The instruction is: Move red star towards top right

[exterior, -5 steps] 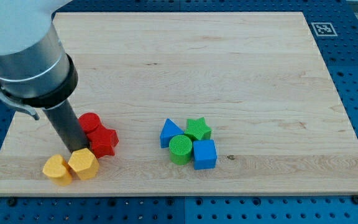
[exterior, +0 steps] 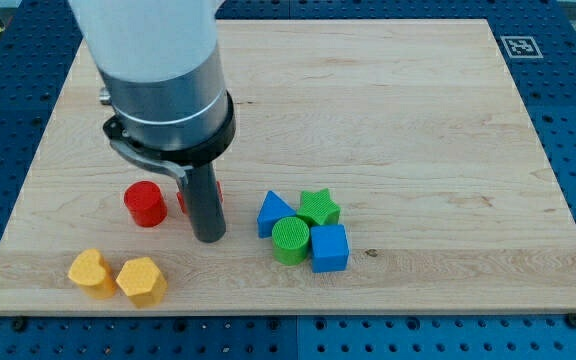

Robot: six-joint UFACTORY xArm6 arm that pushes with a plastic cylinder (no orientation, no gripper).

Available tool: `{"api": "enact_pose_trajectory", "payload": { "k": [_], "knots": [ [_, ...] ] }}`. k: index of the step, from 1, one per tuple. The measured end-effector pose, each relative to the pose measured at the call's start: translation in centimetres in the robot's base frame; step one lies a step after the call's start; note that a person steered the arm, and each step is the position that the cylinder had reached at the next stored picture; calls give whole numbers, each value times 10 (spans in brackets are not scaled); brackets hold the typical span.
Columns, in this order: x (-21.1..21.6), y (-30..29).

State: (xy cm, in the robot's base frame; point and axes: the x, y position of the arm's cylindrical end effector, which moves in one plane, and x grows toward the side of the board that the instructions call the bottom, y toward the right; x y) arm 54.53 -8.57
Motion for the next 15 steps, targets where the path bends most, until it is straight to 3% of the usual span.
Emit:
{"api": "enact_pose_trajectory", "payload": {
  "k": [3, 8, 11, 13, 15],
  "knots": [
    [-26, -23],
    [-146, 2],
    [-221, -42],
    [-280, -7],
    [-270, 2]
  ]
}}
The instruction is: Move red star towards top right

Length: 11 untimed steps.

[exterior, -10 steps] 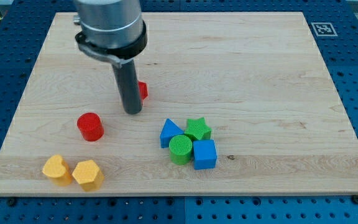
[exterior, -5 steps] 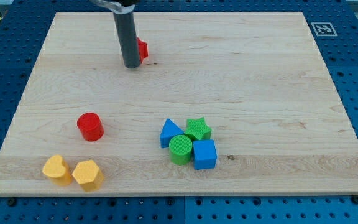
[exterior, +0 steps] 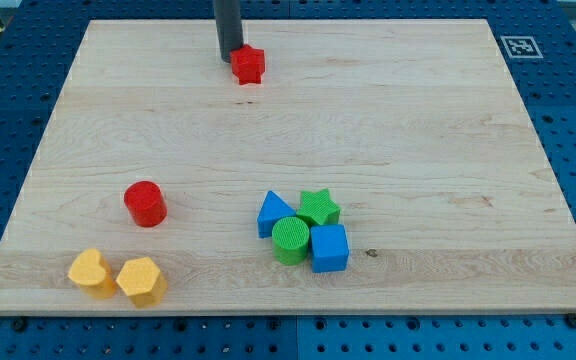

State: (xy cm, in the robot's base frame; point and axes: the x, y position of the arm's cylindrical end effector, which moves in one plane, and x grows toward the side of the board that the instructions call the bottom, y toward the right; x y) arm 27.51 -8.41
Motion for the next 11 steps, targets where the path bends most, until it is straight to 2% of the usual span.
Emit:
{"api": "enact_pose_trajectory", "payload": {
  "k": [2, 6, 8, 10, 11],
  "knots": [
    [33, -2],
    [48, 161],
    [34, 227],
    [53, 272],
    [43, 287]
  ]
}}
